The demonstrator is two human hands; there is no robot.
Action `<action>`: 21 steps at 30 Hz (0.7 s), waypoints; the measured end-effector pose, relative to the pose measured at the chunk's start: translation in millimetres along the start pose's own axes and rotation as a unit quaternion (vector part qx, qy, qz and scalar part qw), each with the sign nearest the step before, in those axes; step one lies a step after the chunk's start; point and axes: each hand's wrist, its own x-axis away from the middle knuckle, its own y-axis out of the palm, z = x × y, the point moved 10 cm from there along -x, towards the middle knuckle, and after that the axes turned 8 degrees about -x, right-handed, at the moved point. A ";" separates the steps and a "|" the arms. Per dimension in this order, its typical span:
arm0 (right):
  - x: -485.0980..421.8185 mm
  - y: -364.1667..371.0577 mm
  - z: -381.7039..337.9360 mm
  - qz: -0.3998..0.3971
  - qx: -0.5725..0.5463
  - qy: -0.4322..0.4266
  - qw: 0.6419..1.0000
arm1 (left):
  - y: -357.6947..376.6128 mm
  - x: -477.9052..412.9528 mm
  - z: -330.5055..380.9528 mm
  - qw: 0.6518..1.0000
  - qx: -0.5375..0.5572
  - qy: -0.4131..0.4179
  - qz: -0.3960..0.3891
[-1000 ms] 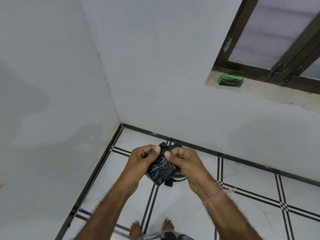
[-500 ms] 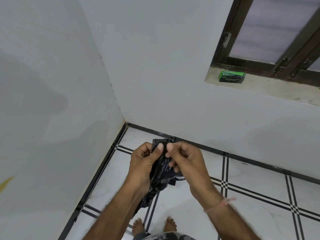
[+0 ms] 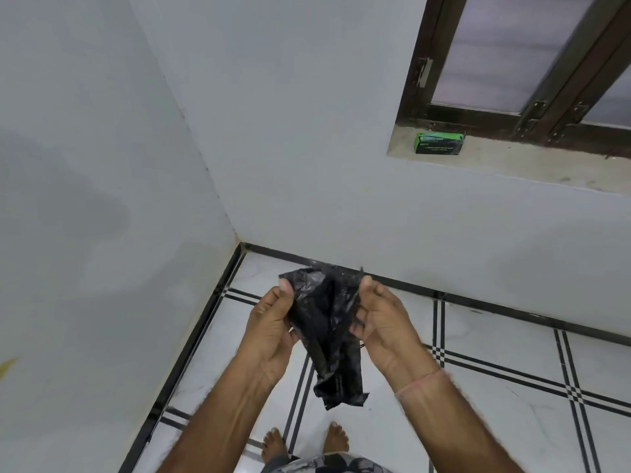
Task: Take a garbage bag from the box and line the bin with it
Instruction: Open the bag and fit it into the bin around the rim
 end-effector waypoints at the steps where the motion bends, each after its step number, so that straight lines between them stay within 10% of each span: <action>1: -5.0 -10.4 -1.9 0.031 -0.006 0.002 1.000 | -5.6 -1.1 1.4 1.000 -0.004 0.005 0.014; 11: -25.3 -35.1 -24.0 0.130 0.097 -0.173 0.972 | 2.5 10.0 -6.0 0.990 -0.101 0.054 -0.081; 21: -23.2 23.1 -45.7 -0.092 0.184 -0.208 0.956 | 42.5 17.0 9.8 0.946 -0.259 -0.019 -0.194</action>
